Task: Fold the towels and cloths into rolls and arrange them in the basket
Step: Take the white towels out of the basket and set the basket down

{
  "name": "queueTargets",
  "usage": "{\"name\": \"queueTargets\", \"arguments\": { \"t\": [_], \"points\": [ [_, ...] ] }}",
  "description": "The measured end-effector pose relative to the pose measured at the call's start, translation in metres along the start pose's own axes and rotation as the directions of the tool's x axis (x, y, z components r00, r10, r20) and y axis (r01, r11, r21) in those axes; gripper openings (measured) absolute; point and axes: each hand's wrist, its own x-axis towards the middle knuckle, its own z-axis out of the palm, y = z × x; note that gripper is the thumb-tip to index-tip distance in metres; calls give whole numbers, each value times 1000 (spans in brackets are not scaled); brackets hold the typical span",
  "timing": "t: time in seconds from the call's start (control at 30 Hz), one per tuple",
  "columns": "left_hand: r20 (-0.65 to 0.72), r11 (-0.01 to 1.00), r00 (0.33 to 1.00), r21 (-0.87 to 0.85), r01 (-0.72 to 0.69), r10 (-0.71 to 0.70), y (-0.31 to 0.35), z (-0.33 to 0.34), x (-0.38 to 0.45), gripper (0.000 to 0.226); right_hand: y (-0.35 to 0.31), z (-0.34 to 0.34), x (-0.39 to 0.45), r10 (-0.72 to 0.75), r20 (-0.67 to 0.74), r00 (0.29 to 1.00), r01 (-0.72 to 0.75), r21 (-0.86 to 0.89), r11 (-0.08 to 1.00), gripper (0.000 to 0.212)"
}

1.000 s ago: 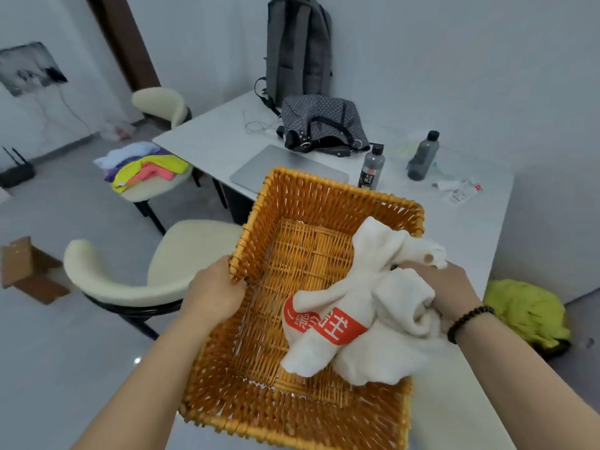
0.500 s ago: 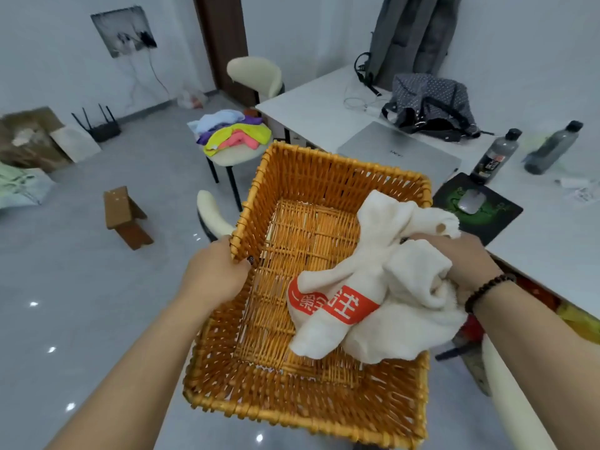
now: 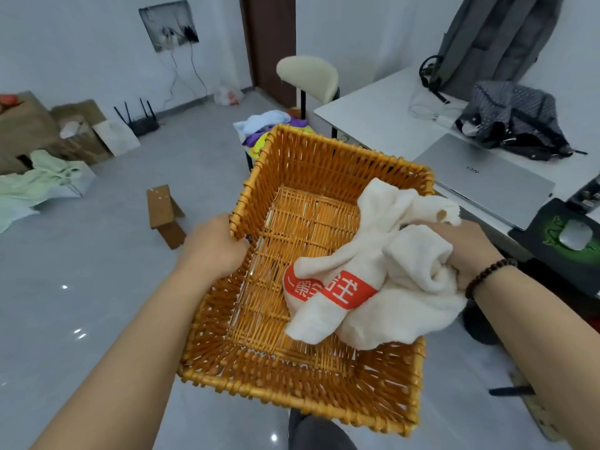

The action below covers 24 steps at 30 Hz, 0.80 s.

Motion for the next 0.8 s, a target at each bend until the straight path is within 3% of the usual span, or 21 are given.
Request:
{"name": "queueTargets", "arguments": {
  "t": [0.43,0.8],
  "points": [
    [-6,1000,1000,9,16,-16,-76,-76,196,13,-127,137,107,46,34,998,-49,102,994,16],
    [91,995,991,14,-99,97,-176,-127,359,5,-199,287,160,131,-84,988,-116,162,980,18]
  ]
}}
